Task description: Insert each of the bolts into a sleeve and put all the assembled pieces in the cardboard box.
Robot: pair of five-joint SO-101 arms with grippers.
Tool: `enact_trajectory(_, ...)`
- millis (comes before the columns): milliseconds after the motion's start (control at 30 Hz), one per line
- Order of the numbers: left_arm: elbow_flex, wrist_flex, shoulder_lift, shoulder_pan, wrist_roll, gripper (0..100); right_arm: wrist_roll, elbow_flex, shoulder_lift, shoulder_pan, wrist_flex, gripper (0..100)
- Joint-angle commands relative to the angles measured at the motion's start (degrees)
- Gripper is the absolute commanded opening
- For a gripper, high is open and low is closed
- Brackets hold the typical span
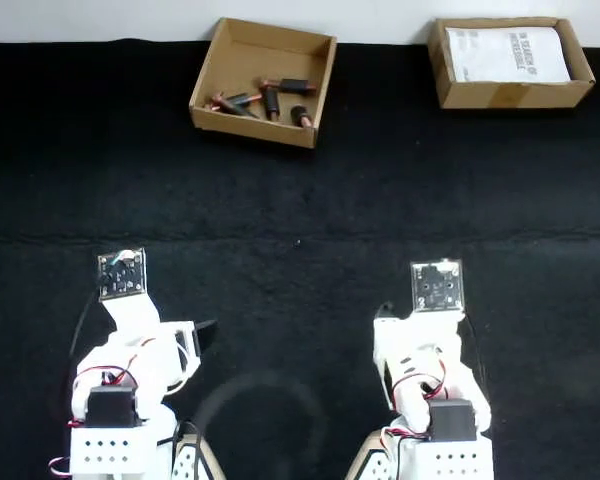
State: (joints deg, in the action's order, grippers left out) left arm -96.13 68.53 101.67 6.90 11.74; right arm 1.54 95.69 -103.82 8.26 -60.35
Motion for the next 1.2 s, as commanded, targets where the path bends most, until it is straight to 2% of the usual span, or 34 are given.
enact_trajectory(0, -1.1, 0.2, -0.1, -0.7, 0.0, 26, 0.0, 7.5, -0.8, -0.7, -4.0, 16.6)
enact_trajectory(200, -1.1, 0.0, -0.1, -0.7, -0.1, 0, 0.1, 7.5, -0.7, -0.7, -9.3, 16.6)
enact_trajectory(267, -1.1, 0.1, -0.1, -0.7, -0.1, 3, 0.1, 7.5, -0.7, -0.7, -9.4, 16.6)
enact_trajectory(333, -1.1, 0.1, -0.1, -0.7, -0.1, 2, 0.1, 7.5, -0.7, -0.7, -9.5, 15.5)
enact_trajectory(400, -1.1, 0.2, -0.2, -0.7, -0.1, 1, 0.1, 7.5, -0.7, -0.6, -9.5, 10.1)
enact_trajectory(467, -1.1, 1.9, -0.2, -0.7, -0.1, 1, 0.2, 7.5, -0.7, -0.6, -9.5, 0.5)
enact_trajectory(567, -1.1, 4.5, 0.2, -0.8, -0.1, 1, 0.2, 7.5, -0.7, -0.7, -9.5, 1.8)
enact_trajectory(1167, -1.1, 4.7, 0.2, -0.7, 0.4, 1, 0.0, 7.4, -1.0, -0.6, -11.0, 0.6)
